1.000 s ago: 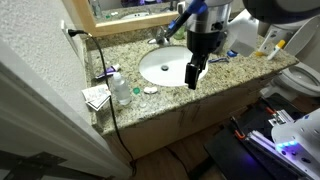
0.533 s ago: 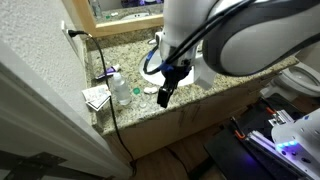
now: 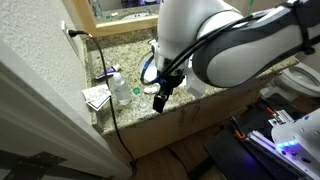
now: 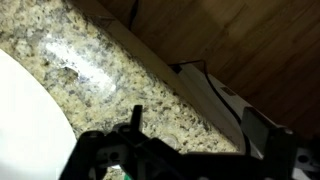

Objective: Place the small white case on the.white holder

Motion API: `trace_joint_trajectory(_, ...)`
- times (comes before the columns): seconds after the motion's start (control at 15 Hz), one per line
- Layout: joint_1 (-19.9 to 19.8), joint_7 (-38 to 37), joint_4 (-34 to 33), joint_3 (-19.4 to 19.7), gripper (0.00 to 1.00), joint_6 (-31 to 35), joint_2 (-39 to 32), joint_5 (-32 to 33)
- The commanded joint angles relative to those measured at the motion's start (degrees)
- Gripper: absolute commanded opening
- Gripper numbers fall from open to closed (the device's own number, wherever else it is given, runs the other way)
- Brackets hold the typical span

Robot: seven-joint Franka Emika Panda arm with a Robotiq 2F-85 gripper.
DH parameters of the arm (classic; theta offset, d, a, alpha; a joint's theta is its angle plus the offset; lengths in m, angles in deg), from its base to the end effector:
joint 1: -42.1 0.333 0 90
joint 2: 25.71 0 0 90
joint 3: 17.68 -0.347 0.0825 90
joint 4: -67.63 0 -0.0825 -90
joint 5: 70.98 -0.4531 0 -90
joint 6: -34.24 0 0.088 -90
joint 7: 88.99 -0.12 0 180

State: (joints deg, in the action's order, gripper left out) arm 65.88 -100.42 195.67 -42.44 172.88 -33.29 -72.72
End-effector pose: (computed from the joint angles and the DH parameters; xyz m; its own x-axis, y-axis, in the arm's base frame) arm 0.3955 0.4487 0.2920 0.8139 0.5791 0.0467 0.5808 -0.8093 -0.0877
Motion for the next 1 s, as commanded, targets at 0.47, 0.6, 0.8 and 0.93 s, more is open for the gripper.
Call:
trace_joint_trajectory(0.47, 4.47, -3.67, -4.24, 4.83, 1.0, 14.16, -12.0, 8.3)
trace_joint_trajectory(0.6, 4.89, -3.87, -4.98, 5.42, 1.0, 14.41, -13.19, 8.37)
trace_joint_trajectory(0.8, 5.3, -4.41, -5.68, 6.09, 1.0, 14.99, -14.03, 9.18)
trace_joint_trajectory(0.93, 6.14, -4.8, -6.79, 7.36, 1.0, 17.28, -16.24, 10.66)
